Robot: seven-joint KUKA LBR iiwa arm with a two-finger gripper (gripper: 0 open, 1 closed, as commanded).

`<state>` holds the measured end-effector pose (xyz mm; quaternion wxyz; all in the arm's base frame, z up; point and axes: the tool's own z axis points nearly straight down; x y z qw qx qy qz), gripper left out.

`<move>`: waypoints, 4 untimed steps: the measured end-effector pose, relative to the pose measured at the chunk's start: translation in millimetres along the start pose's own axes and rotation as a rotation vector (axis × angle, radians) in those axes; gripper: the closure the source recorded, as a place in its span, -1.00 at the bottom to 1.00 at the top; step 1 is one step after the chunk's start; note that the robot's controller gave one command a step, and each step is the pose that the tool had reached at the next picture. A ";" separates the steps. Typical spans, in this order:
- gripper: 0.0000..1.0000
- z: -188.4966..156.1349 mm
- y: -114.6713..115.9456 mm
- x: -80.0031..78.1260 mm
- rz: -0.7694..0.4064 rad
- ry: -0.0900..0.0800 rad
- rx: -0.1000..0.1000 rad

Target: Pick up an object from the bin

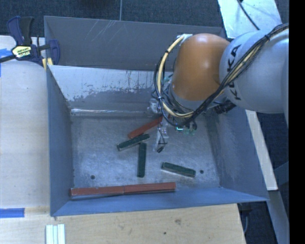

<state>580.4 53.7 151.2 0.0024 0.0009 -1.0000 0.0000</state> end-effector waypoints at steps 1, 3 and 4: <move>-1.00 83.7 13.4 -39.0 -0.081 0.000 0.001; 1.00 75.1 -5.8 -28.5 -0.470 -0.024 0.000; 1.00 -51.8 7.5 -16.3 -0.869 -0.013 0.004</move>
Offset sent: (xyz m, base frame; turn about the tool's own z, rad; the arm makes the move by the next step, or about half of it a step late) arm 0.0388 0.0144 -0.0812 -0.0803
